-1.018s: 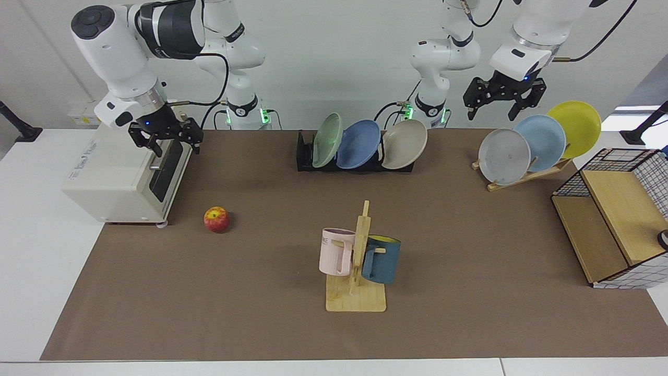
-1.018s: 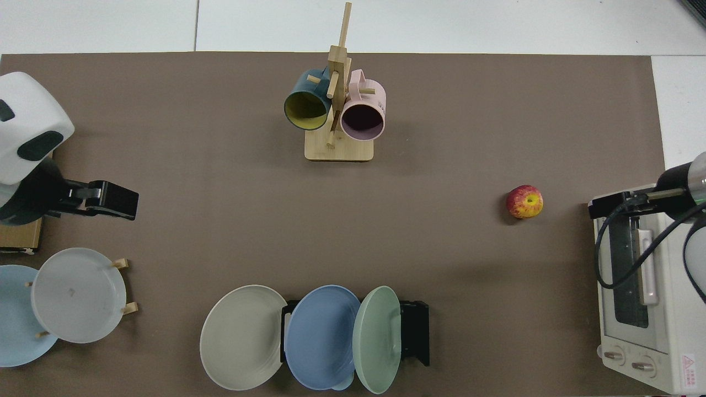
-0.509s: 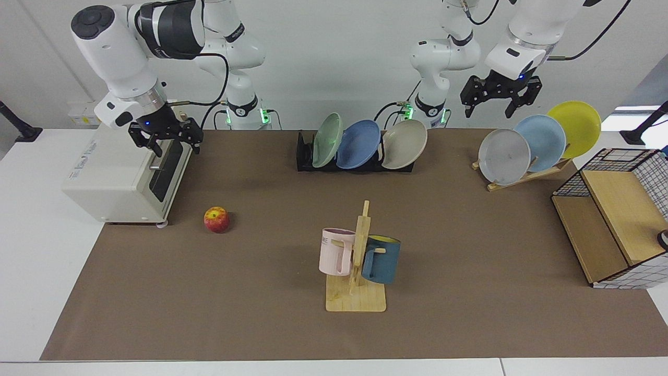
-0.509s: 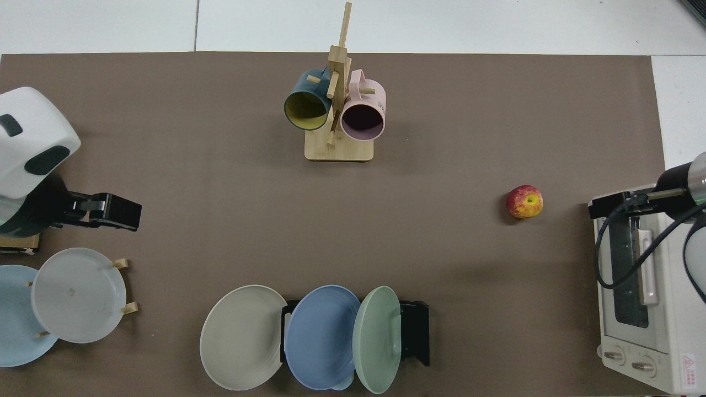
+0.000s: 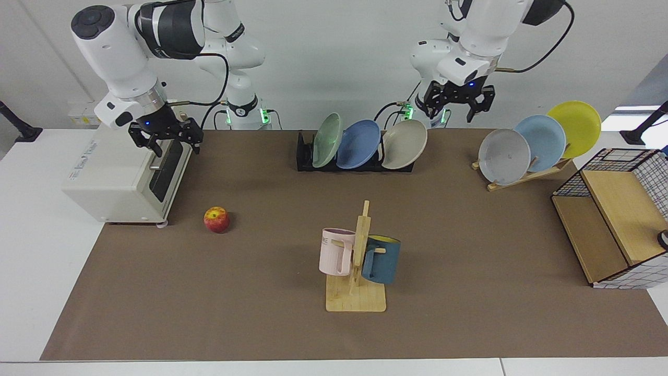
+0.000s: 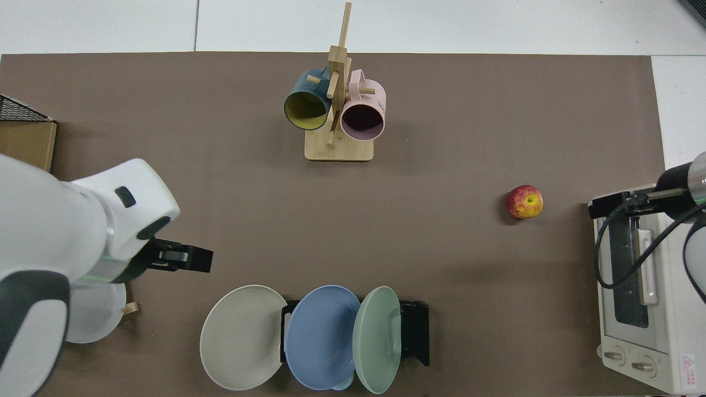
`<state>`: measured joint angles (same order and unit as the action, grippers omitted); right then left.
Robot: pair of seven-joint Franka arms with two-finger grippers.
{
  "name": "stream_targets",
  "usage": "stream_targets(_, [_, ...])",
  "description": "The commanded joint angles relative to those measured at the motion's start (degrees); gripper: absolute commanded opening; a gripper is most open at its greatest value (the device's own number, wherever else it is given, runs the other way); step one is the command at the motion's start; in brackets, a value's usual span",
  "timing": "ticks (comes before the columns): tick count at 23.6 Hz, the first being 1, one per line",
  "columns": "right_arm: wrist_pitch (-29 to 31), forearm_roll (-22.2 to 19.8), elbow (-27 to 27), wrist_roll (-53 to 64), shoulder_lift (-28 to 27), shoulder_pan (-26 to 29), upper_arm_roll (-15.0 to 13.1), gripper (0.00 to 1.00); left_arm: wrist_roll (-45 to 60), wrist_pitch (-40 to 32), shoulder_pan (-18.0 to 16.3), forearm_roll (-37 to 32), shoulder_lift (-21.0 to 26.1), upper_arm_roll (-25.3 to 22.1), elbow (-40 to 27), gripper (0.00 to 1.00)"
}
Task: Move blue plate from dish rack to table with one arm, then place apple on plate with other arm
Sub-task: 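Reach the left gripper down to the blue plate in the rack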
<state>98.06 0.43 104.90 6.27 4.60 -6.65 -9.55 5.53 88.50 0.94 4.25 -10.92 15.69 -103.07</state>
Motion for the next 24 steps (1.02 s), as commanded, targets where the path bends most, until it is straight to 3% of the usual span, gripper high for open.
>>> stream_targets(1, [1.2, 1.3, 0.5, 1.0, 0.1, 0.5, 0.1, 1.0, 0.4, 9.0, -0.6, 7.6, -5.4, 2.2, -13.0, 1.0])
stream_targets(7, [1.2, 1.3, 0.5, 1.0, 0.1, 0.5, 0.1, 1.0, 0.9, 15.8, -0.6, 14.9, -10.5, 5.8, -24.3, 1.0])
stream_targets(14, [1.2, 1.2, 0.5, 1.0, 0.1, 0.5, 0.1, 1.0, 1.0, 25.3, -0.6, 21.3, -10.4, 11.6, -32.6, 1.0])
stream_targets(18, [1.2, 1.2, 0.5, 1.0, 0.1, 0.5, 0.1, 1.0, 1.2, 34.2, -0.7, 23.7, -9.8, 18.3, -39.0, 1.0])
stream_targets(24, [1.2, 1.2, 0.5, 1.0, 0.1, 0.5, 0.1, 1.0, 1.2, 36.6, -0.7, 24.5, -9.7, 19.6, -41.1, 0.97])
